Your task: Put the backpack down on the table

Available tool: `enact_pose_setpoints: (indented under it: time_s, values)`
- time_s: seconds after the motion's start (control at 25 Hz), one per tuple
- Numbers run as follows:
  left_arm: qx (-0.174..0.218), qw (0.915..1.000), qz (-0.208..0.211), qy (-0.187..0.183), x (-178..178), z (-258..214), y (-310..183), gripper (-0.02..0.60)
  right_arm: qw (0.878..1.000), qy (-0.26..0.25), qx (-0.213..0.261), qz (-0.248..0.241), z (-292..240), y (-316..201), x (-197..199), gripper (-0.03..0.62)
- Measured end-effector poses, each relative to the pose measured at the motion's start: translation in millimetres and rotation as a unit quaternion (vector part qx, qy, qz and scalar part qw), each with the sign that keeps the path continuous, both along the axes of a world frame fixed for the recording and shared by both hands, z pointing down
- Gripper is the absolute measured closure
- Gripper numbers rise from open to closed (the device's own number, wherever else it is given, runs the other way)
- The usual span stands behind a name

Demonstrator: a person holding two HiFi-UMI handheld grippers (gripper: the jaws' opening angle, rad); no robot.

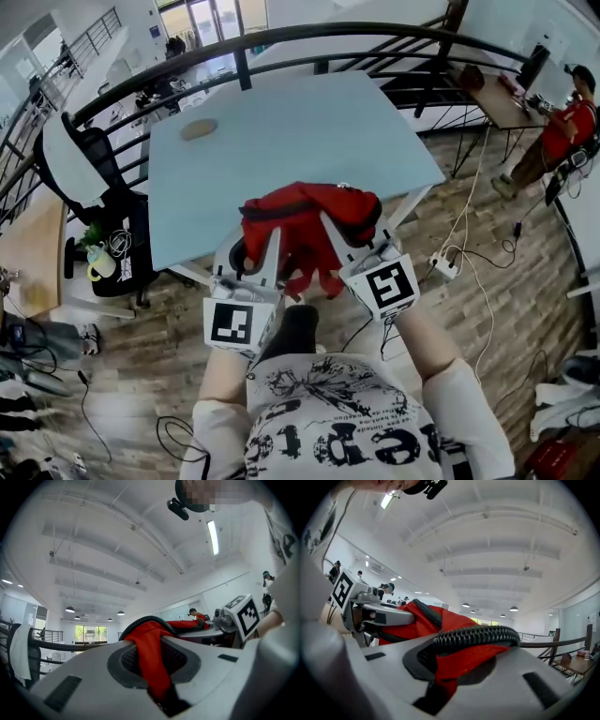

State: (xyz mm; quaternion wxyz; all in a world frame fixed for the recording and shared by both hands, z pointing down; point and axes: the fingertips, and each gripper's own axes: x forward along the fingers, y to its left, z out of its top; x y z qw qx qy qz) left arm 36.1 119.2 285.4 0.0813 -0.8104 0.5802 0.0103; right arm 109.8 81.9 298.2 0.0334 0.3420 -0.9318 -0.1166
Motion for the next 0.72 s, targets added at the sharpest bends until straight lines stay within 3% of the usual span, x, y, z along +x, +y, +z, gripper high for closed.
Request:
enact_pose_setpoints:
  time_s: [0.32, 0.72]
  values:
    - [0.006, 0.9999, -0.001, -0.013, -22, 4, -109, 0.526, 0.999, 0.0, 0.031, -0.009, -1, -114, -23, 0.542]
    - [0.019, 0.9996, -0.004, -0.018, -70, -3, -274, 0.526, 0.999, 0.002, 0.028, -0.015, -8, -280, -70, 0.542]
